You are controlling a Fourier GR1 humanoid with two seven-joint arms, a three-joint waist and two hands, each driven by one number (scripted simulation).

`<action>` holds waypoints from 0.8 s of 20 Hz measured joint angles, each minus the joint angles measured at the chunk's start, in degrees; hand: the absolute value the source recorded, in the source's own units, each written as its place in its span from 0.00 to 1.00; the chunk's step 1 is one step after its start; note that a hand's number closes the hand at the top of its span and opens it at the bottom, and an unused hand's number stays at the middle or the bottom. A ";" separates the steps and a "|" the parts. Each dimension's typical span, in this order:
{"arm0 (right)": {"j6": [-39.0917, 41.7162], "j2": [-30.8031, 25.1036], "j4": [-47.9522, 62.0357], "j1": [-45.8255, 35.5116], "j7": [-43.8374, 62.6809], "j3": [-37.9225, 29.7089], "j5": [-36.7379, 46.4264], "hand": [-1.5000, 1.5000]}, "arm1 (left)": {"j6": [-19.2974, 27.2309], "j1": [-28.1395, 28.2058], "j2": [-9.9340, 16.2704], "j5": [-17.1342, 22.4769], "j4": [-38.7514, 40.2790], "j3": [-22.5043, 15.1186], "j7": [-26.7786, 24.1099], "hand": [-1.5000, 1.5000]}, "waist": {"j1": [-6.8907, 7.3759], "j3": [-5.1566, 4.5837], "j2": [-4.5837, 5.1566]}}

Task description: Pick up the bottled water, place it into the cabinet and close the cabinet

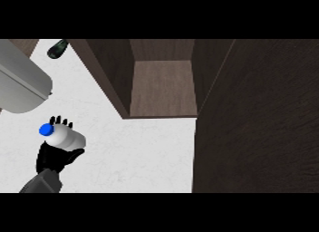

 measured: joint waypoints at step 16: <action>0.21 -0.62 1.33 1.21 -2.57 -0.03 0.34 0.00 | 0.33 -0.35 -2.49 -2.68 -1.41 -3.30 -2.13 1.00 | 0.26 -0.06 -0.09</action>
